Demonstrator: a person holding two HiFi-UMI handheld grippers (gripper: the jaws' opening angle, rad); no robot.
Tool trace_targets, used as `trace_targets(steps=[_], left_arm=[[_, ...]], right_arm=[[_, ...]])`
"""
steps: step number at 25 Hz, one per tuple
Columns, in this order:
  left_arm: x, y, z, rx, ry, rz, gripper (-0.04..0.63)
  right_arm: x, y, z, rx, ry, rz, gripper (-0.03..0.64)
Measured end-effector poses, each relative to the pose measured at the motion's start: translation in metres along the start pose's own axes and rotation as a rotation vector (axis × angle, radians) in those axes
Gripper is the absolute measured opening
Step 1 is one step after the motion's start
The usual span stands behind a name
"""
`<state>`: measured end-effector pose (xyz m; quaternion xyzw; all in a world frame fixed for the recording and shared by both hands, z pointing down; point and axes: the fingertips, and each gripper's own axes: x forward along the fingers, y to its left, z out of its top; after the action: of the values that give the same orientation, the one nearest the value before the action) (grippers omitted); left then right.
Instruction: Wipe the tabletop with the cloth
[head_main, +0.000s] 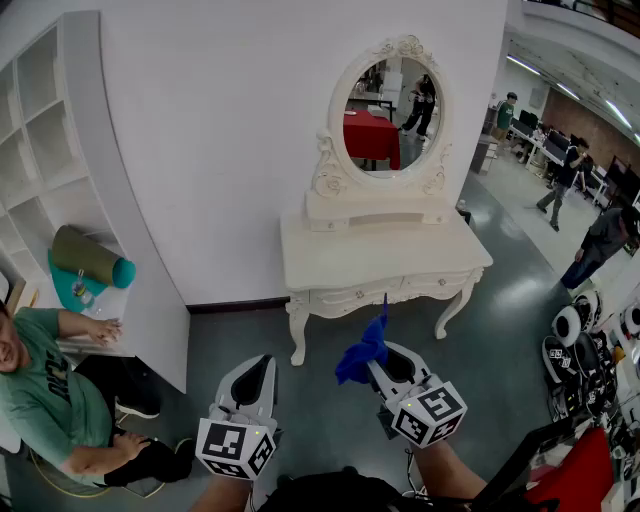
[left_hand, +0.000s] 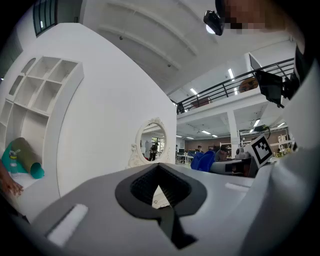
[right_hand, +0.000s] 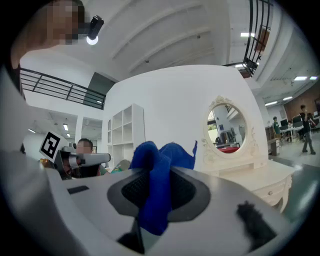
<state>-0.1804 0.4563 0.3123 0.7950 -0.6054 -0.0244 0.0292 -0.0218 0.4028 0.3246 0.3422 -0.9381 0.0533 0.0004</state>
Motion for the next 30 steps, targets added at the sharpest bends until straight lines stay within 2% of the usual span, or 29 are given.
trace_targets(steps=[4,10,24,30], left_arm=[[-0.005,0.001,0.002,0.016,-0.003,0.026,0.006],[-0.008,0.003,0.001,0.018,0.006,0.013,0.006],[-0.025,0.029,-0.004,-0.045,0.002,-0.049,0.006],[-0.034,0.044,-0.011,-0.027,0.014,-0.102,0.006]], right_arm=[[-0.001,0.004,0.001,-0.002,-0.004,0.005,0.092],[-0.002,0.006,0.003,-0.002,-0.007,-0.002,0.092],[0.01,0.033,0.004,0.024,-0.023,0.01,0.094],[0.02,0.048,-0.002,0.045,-0.029,-0.014,0.094]])
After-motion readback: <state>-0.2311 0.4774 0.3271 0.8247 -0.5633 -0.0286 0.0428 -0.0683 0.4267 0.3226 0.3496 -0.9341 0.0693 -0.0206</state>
